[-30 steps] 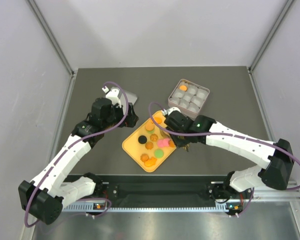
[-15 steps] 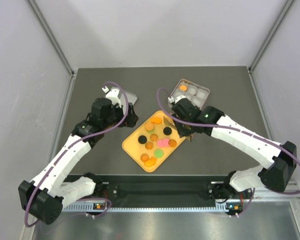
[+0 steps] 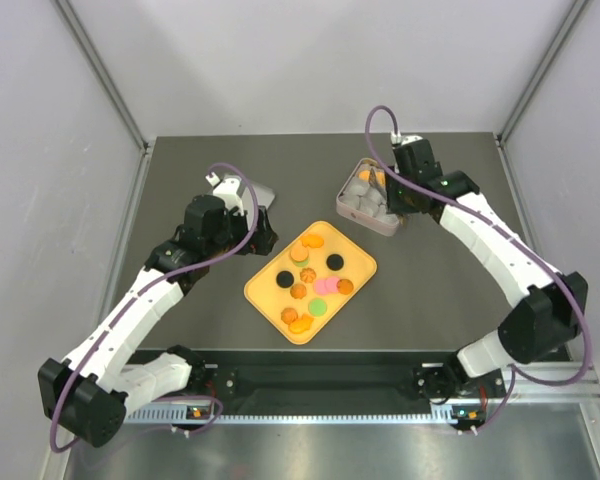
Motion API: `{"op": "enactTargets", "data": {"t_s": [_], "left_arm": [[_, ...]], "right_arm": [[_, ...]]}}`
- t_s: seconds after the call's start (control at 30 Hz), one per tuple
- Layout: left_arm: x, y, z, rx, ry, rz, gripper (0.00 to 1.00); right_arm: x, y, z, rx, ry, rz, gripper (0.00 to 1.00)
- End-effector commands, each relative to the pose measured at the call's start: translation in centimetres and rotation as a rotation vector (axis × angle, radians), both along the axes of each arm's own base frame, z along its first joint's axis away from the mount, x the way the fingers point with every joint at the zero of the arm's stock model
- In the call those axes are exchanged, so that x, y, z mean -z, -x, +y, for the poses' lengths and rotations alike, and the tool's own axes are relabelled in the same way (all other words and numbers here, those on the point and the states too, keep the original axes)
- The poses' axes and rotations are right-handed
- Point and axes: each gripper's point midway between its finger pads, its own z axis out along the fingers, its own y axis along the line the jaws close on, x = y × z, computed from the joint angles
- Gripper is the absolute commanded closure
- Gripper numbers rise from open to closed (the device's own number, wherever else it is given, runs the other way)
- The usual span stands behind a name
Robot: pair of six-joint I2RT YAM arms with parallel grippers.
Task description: Pack the cookies
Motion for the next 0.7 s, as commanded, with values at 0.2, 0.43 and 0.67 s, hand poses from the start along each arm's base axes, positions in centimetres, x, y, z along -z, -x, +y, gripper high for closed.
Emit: {"op": "enactTargets", "data": {"t_s": [0.2, 0.43, 0.67], "left_arm": [[-0.6, -0.2, -0.1, 0.005, 0.015, -0.024, 0.01], [-0.5, -0.3, -0.2, 0.005, 0.015, -0.02, 0.01], [-0.4, -0.3, -0.3, 0.009, 0.015, -0.015, 0.01]], "right_arm": [[0.0, -7.6, -1.1, 0.089, 0.004, -0.089, 0.74], [1.2, -8.8, -1.6, 0.107, 0.008, -0.077, 0.74], [2.0, -9.3, -2.2, 0.13, 0.008, -0.072, 0.74]]}}
